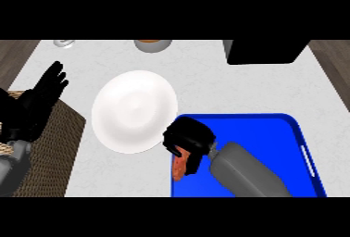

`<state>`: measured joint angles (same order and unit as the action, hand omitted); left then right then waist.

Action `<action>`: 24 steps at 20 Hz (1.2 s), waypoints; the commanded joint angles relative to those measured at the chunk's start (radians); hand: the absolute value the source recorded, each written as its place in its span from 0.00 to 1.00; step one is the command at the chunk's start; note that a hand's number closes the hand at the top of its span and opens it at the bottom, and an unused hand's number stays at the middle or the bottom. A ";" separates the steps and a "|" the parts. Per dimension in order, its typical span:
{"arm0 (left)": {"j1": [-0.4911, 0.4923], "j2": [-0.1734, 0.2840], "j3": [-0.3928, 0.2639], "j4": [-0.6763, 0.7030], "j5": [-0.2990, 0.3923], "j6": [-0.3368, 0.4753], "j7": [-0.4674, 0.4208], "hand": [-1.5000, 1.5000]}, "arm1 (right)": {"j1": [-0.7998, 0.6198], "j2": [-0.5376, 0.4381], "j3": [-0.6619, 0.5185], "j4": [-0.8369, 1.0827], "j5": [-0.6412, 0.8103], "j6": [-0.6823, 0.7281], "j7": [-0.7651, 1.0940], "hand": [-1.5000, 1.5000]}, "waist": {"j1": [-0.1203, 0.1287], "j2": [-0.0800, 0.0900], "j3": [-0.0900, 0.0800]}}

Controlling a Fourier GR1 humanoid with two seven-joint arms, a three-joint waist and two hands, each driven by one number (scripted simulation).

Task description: Pick the sweet potato from the tray and place it in the plate

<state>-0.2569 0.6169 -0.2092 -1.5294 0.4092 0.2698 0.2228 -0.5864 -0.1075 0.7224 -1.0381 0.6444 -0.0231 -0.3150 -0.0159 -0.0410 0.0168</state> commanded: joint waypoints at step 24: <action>0.036 -0.097 -0.060 0.118 -0.002 -0.010 -0.095 0.50 | -0.270 0.107 0.151 -0.135 0.211 -0.630 1.263 1.00 | 0.056 0.051 -0.019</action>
<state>-0.3136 0.5862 -0.2444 -1.4999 0.3993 0.2729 0.1764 -0.8226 -0.0022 0.8702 -1.2245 0.8555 -0.6087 0.8697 0.0377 -0.0093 0.0334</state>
